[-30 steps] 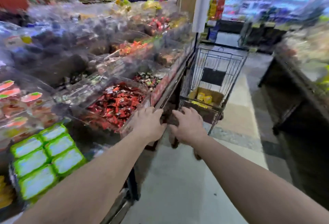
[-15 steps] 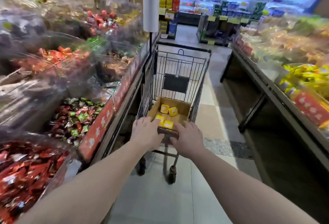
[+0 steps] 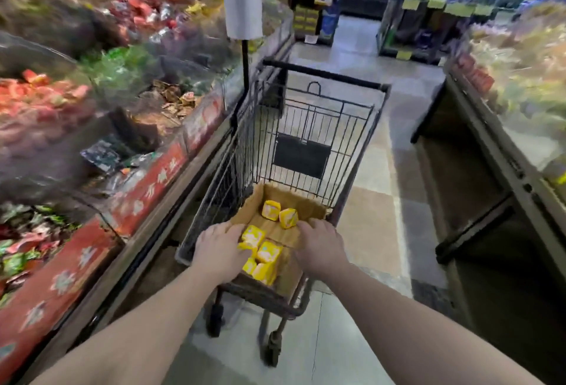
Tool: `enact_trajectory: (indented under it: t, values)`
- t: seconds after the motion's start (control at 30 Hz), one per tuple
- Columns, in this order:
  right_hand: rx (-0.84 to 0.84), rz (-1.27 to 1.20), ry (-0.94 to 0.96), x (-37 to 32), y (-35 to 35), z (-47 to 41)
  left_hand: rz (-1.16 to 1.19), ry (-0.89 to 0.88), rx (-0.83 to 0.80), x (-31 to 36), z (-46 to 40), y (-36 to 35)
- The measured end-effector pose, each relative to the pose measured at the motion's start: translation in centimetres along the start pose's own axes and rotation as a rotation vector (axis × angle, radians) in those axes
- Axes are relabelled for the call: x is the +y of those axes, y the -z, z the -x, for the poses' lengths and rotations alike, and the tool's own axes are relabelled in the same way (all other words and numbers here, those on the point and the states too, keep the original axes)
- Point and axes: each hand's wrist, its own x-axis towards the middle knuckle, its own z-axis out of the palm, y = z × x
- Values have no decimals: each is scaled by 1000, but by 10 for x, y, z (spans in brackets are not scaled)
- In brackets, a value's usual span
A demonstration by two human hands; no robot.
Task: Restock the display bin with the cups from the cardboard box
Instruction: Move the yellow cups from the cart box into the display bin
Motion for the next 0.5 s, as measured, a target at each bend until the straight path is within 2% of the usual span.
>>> enact_trajectory:
  t: [0.13, 0.3, 0.5]
  values:
    - [-122, 10, 65, 30, -7, -67, 38, 89, -28, 5, -28, -16]
    - [-347, 45, 158, 31, -52, -125, 90, 209, -137, -13, -60, -46]
    - [-535, 53, 157, 39, -111, -173, 125, 196, -297, -33, -112, -96]
